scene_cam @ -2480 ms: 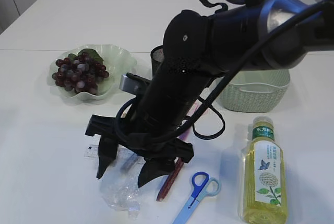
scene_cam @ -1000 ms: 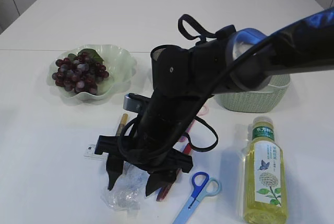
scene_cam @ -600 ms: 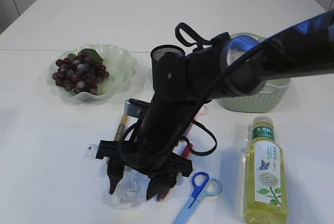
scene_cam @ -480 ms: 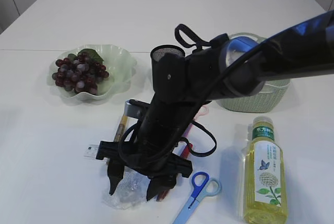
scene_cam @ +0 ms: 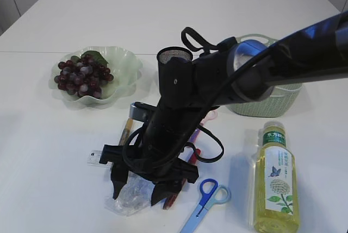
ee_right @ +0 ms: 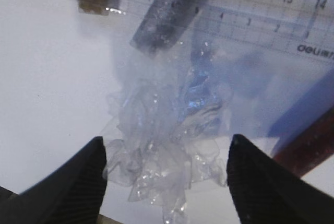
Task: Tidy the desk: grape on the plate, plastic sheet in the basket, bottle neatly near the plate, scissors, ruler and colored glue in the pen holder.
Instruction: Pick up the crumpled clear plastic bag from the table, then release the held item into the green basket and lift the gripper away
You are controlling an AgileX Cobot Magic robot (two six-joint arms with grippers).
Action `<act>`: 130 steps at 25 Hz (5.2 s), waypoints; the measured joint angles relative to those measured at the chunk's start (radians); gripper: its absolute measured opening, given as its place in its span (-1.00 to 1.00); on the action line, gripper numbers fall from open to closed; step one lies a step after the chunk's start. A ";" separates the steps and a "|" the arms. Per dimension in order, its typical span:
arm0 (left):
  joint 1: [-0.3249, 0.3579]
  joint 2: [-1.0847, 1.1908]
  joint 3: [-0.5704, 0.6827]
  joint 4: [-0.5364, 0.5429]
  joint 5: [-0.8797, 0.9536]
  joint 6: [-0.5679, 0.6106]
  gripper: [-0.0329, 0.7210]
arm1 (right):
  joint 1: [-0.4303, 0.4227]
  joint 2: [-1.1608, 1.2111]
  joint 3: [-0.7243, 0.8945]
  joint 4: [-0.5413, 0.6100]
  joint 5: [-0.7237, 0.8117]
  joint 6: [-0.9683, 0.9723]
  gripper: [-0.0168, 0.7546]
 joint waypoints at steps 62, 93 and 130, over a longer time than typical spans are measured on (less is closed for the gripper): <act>-0.002 0.000 0.000 0.031 0.000 0.000 0.22 | 0.000 -0.023 -0.004 -0.020 0.131 0.000 -0.71; -0.002 0.000 0.000 0.044 0.000 0.000 0.22 | 0.000 -0.069 -0.336 -0.371 0.432 0.034 -0.72; -0.002 0.000 0.000 0.065 0.000 -0.002 0.21 | -0.493 -0.067 -0.720 -0.737 0.464 -0.002 -0.72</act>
